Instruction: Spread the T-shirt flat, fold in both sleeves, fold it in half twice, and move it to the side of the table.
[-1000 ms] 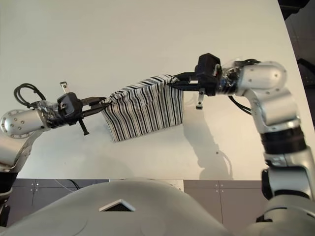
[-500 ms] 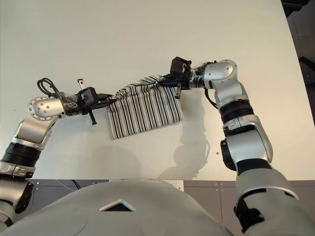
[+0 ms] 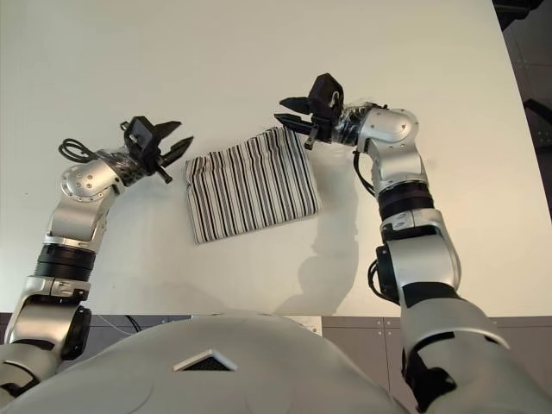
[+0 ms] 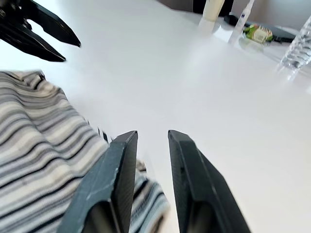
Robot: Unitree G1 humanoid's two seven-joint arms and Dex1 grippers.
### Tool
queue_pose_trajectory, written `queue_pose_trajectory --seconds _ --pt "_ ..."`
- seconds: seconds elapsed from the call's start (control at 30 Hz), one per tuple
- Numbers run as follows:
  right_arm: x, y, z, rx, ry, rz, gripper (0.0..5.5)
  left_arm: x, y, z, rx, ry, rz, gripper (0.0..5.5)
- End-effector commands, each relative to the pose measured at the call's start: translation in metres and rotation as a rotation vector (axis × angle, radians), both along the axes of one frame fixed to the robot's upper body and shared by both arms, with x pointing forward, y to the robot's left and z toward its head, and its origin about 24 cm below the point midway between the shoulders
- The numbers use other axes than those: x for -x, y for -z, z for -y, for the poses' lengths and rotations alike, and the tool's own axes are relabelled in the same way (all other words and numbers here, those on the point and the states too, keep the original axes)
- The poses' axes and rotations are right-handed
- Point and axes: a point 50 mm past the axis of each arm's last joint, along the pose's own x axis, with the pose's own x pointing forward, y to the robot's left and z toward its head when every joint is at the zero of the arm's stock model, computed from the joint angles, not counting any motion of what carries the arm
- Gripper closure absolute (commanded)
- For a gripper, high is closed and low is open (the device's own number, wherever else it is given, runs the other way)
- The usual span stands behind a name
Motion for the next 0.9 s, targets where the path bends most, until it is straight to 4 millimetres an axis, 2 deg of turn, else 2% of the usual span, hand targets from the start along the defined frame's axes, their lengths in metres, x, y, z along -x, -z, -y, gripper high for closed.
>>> queue_pose_trajectory --seconds 0.03,0.2,0.33,0.43,0.57,0.63,0.7,0.8,0.9 --pt "0.025 0.012 -0.011 0.003 -0.208 -0.127 4.36 -0.004 -0.006 -0.002 -0.158 0.039 0.085 3.82" --pt "0.050 0.040 -0.009 0.102 -0.347 -0.331 4.36 0.006 -0.017 0.012 -0.219 0.208 0.172 3.82" --pt "0.048 0.071 0.010 0.188 -0.184 -0.432 4.36 -0.001 -0.030 0.012 -0.204 0.173 0.247 3.82" --pt "0.044 0.089 0.039 0.306 0.043 -0.426 4.36 -0.011 -0.045 0.001 -0.206 0.083 0.328 3.82" --pt "0.044 0.097 0.105 0.415 0.493 -0.424 4.36 -0.011 -0.044 -0.008 -0.221 0.020 0.345 3.82" --pt "0.056 0.101 0.142 0.419 0.775 -0.475 4.36 -0.007 -0.041 -0.004 -0.227 0.031 0.347 3.82" --pt "0.076 0.109 0.172 0.395 1.048 -0.541 4.36 -0.005 -0.038 0.000 -0.226 0.039 0.345 3.82" --pt "0.106 0.127 0.189 0.228 1.433 -0.663 4.36 -0.001 -0.031 0.001 -0.232 0.030 0.331 3.82" --pt "0.122 0.148 0.175 0.001 1.688 -0.778 4.36 0.001 -0.028 0.005 -0.236 0.033 0.324 3.82"
